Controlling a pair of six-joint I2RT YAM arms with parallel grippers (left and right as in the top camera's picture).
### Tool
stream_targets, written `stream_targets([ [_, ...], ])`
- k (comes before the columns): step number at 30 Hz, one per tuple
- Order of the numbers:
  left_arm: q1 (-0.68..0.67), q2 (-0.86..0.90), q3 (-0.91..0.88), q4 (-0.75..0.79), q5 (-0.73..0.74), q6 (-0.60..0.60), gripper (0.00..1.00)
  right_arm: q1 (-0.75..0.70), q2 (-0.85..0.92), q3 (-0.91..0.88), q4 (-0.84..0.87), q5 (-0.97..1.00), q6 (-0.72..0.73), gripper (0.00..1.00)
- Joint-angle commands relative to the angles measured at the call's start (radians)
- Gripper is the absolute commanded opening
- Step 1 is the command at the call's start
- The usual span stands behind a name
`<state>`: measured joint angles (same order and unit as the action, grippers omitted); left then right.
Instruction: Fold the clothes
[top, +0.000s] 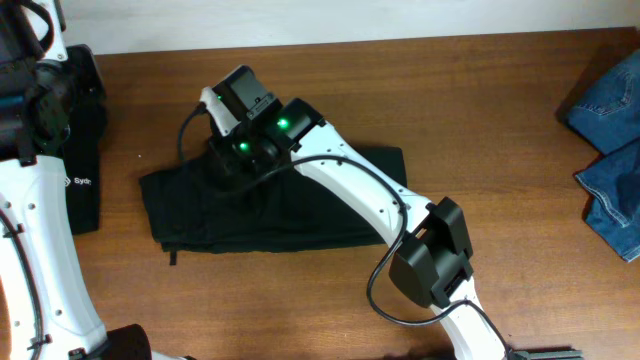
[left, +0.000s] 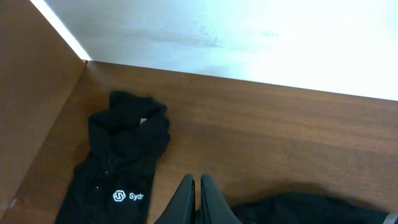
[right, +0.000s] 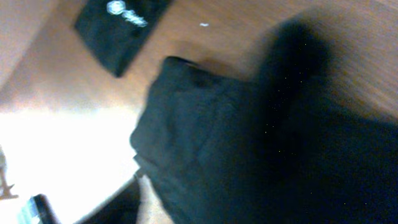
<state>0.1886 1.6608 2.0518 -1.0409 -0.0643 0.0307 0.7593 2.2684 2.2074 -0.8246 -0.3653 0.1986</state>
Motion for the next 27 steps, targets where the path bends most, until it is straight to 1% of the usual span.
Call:
stream_targets([
  [1,0.007,-0.02,0.009,0.008,-0.011,0.024,0.07,0.013,0.014,0.008,0.037,-0.139,-0.06,0.99],
  [3,0.007,-0.02,0.009,0.008,-0.011,0.031,0.07,0.005,0.011,0.016,0.057,-0.189,-0.097,0.99],
  [6,0.007,-0.02,0.009,0.005,-0.011,0.031,0.07,-0.025,0.004,0.058,0.062,-0.226,-0.097,0.99],
  [10,0.007,-0.019,0.009,-0.017,-0.011,0.031,0.07,-0.121,-0.035,0.127,0.024,-0.22,-0.097,0.99],
  [13,0.007,-0.006,0.009,-0.054,-0.002,0.031,0.08,-0.231,-0.078,0.169,-0.097,-0.143,-0.097,0.99],
  [16,0.006,0.024,0.0,-0.096,0.045,0.04,0.1,-0.342,-0.113,0.196,-0.27,-0.009,-0.093,0.99],
  [17,0.004,0.039,-0.008,-0.109,0.078,0.058,0.1,-0.38,-0.122,0.202,-0.33,0.036,-0.087,0.99],
  [19,-0.01,0.07,-0.031,-0.129,0.149,0.131,0.1,-0.455,-0.135,0.206,-0.445,0.11,-0.082,0.99],
  [20,-0.026,0.087,-0.048,-0.138,0.174,0.173,0.08,-0.489,-0.138,0.206,-0.49,0.134,-0.082,0.99],
  [22,-0.068,0.119,-0.087,-0.146,0.18,0.232,0.01,-0.556,-0.138,0.206,-0.569,0.171,-0.082,1.0],
  [24,-0.116,0.152,-0.131,-0.15,0.176,0.279,0.01,-0.616,-0.138,0.206,-0.625,0.198,-0.083,0.96],
  [27,-0.18,0.213,-0.209,-0.141,0.137,0.3,0.01,-0.694,-0.138,0.205,-0.682,0.201,-0.084,0.96],
])
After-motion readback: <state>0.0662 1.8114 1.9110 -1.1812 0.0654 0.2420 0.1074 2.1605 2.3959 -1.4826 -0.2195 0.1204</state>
